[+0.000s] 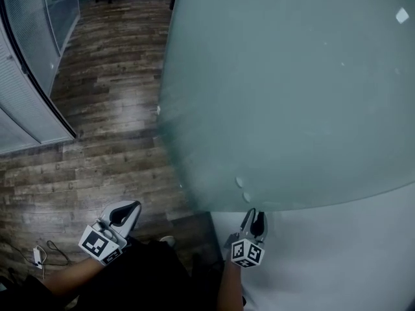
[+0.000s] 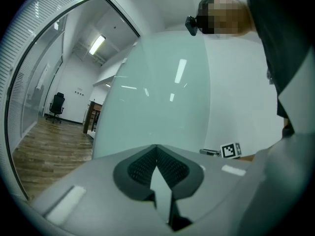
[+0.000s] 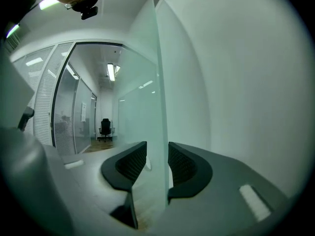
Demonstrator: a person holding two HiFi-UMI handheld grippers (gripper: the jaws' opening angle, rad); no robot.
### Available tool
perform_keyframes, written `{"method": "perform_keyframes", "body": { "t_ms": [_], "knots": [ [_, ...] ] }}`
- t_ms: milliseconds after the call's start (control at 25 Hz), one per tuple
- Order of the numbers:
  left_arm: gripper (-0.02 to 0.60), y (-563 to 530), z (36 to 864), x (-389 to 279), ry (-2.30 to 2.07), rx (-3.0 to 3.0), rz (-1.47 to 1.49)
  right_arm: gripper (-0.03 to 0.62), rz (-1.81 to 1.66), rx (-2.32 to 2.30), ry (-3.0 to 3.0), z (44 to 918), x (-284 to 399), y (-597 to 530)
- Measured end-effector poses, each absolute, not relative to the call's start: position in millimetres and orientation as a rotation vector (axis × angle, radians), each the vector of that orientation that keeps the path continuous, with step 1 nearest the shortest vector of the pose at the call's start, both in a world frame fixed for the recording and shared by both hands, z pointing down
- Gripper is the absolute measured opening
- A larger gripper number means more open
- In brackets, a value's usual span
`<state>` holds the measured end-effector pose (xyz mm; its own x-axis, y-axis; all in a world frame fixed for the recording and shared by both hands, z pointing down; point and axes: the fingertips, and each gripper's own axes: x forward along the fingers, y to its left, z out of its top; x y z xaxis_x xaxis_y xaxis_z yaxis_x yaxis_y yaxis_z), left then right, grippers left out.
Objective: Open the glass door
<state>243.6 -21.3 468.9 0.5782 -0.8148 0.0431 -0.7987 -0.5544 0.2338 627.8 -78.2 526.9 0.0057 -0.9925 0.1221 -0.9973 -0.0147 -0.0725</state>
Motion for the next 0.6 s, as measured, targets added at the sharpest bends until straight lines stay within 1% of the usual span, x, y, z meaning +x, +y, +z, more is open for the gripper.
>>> {"method": "perform_keyframes", "body": {
  "t_ms": [80, 280, 400, 600],
  "knots": [
    [0.000, -21, 466, 231, -1.359, 2.571, -0.143, 0.132, 0.212, 2.237, -2.127, 528, 626, -74],
    [0.000, -10, 464, 201, -1.385, 2.555, -0.175, 0.115, 0.175, 2.199, -2.126, 516, 594, -60],
    [0.000, -6, 468, 181, -1.398, 2.544, -0.198, 0.115, 0.103, 2.121, -2.152, 511, 556, -54],
    [0.000, 14, 473, 140, -1.433, 2.510, -0.218, 0.075, 0.101, 1.990, -2.260, 512, 468, -45]
  ]
}}
